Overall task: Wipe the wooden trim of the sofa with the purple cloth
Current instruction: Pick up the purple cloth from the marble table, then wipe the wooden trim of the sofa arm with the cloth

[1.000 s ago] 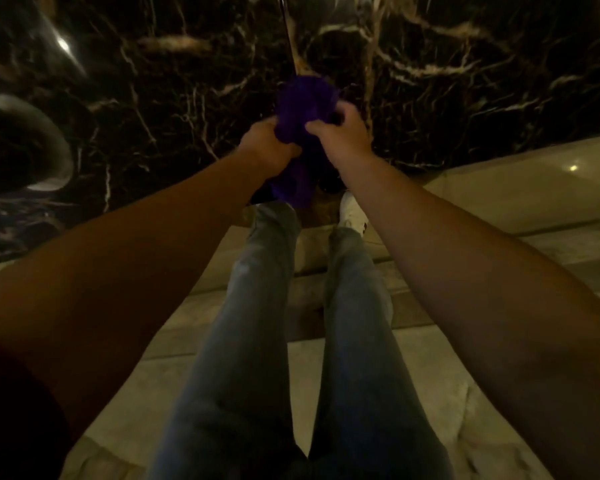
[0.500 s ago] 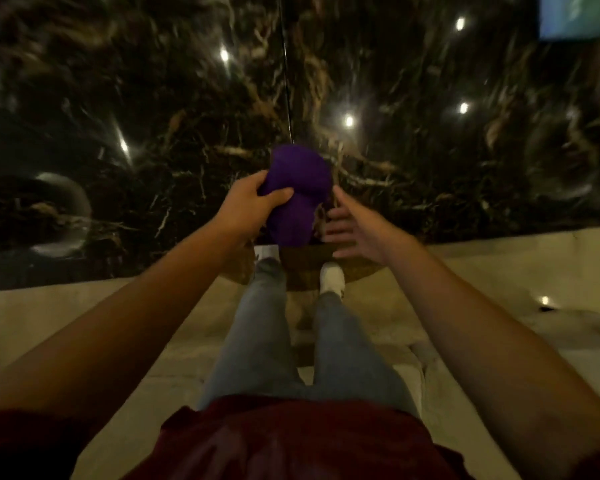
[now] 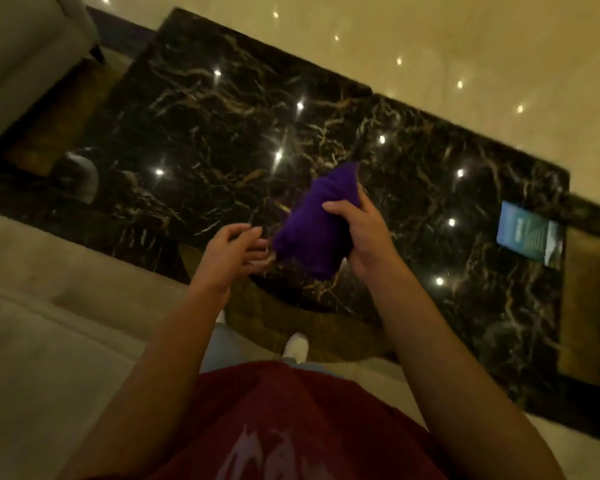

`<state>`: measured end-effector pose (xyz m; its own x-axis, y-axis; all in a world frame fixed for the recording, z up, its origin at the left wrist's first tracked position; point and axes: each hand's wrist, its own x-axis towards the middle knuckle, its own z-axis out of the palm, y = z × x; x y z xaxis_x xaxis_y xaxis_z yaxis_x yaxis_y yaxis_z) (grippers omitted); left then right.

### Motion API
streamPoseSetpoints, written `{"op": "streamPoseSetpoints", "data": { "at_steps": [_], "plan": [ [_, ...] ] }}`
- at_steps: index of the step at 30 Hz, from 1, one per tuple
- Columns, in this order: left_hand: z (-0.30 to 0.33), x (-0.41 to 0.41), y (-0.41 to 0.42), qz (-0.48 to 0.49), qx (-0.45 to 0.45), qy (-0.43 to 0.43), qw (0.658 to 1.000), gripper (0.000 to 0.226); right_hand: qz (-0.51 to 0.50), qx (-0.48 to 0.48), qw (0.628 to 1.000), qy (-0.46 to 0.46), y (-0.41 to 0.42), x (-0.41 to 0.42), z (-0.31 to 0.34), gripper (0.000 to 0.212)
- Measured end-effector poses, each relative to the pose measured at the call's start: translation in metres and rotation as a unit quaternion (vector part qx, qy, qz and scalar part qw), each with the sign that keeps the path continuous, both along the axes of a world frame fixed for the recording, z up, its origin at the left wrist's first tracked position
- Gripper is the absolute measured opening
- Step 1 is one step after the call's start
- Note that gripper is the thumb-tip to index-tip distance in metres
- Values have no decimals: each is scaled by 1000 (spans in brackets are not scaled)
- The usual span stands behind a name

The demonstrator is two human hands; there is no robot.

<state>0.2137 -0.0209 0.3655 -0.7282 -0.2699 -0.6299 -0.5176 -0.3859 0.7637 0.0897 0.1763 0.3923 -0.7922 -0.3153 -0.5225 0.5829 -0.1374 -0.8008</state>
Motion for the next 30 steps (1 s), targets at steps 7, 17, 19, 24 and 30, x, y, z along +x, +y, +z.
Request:
{"op": "streamPoseSetpoints", "data": {
  "at_steps": [7,17,19,24,30],
  "plan": [
    [19,50,-111,86,112,21,990,64,161,19,987,19,-172,42,35,23],
    [71,120,-299,271,182,132,936,47,371,64,925,50,-414,121,58,10],
    [70,136,-324,313,152,93,933,51,399,75,910,81,-447,135,59,11],
    [58,180,-371,506,150,128,840,43,443,109,866,206,-519,164,49,48],
    [52,224,-423,608,154,151,764,39,582,92,808,-5,-605,188,21,79]
  ]
}}
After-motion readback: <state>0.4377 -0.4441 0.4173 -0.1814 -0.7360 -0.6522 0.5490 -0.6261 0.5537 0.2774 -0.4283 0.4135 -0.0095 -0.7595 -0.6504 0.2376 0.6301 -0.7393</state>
